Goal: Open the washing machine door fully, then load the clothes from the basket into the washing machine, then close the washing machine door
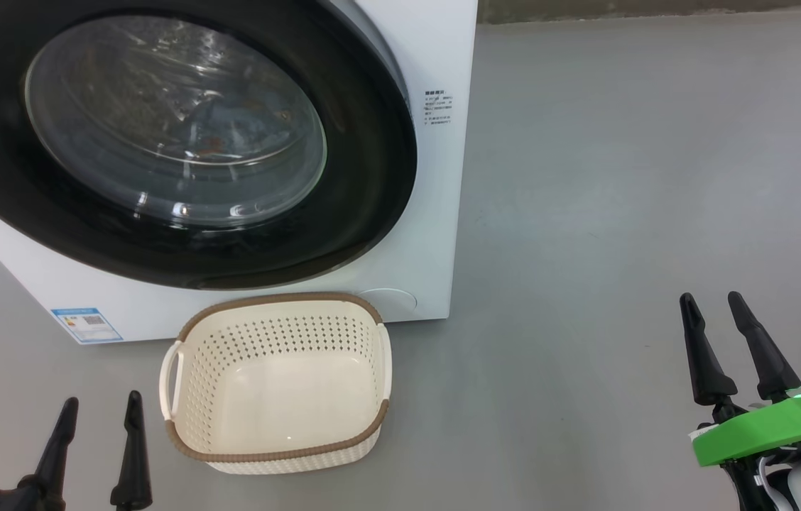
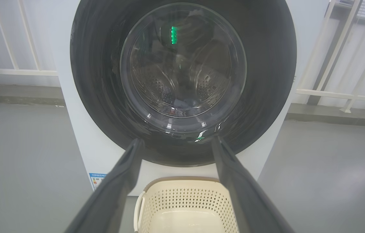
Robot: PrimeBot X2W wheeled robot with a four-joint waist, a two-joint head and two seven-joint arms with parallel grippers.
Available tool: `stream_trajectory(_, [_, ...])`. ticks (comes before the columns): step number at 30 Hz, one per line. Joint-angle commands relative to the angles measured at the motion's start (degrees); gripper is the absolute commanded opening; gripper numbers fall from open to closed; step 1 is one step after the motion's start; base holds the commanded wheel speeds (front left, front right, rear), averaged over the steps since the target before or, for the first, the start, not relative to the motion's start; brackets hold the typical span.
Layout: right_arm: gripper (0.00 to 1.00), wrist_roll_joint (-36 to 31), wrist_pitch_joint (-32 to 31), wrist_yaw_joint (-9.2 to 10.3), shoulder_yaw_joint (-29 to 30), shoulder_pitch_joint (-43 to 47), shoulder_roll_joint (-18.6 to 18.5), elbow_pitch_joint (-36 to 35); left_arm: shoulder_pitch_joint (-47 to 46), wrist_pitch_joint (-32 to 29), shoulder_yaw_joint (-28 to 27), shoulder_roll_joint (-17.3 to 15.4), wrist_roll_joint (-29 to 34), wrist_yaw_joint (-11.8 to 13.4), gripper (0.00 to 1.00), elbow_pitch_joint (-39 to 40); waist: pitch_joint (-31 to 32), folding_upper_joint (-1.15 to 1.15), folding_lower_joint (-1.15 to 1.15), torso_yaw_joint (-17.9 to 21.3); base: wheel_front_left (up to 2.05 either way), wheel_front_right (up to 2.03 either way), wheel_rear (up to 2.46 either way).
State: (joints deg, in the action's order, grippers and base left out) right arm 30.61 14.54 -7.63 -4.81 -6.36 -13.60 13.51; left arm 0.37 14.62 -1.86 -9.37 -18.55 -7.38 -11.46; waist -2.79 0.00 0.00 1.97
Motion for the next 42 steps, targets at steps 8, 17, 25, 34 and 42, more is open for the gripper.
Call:
stream_trajectory(8, [1.00,-1.0,0.5,0.14,-0.8,0.5,-1.0,-1.6,-0.4,0.4,-1.5,-0.9,0.1,-0.1,1.00,1.2,0.1,0.00,0.00,-0.2,0.00,0.00,0.00])
stream_trajectory(17, [1.00,-0.9,0.5,0.14,-0.9,0.4,-1.1,-1.7,-0.2,0.4,-1.8,-0.9,-0.4,-0.1,1.00,1.3,0.0,0.00,0.00,-0.5,0.00,0.00,0.00])
stream_trajectory(25, [1.00,-0.9,0.5,0.14,-1.0,0.4,-1.2,-1.7,0.0,0.4,-2.4,-0.7,-0.5,-0.1,1.00,1.8,0.0,0.00,0.00,-0.6,0.00,0.00,0.00])
stream_trajectory(34, [0.00,0.3,-0.3,-0.01,-0.8,1.1,1.8,2.4,1.4,-0.1,0.0,1.7,-0.3,0.0,0.00,-2.2,-0.1,0.00,0.00,-0.6,0.00,0.00,0.00])
stream_trajectory(42, [0.00,3.5,-1.4,0.00,-0.3,1.9,3.1,3.3,1.3,-1.2,-0.1,2.6,-4.0,0.0,0.00,-3.1,0.2,0.00,0.13,-0.7,0.00,0.00,0.00])
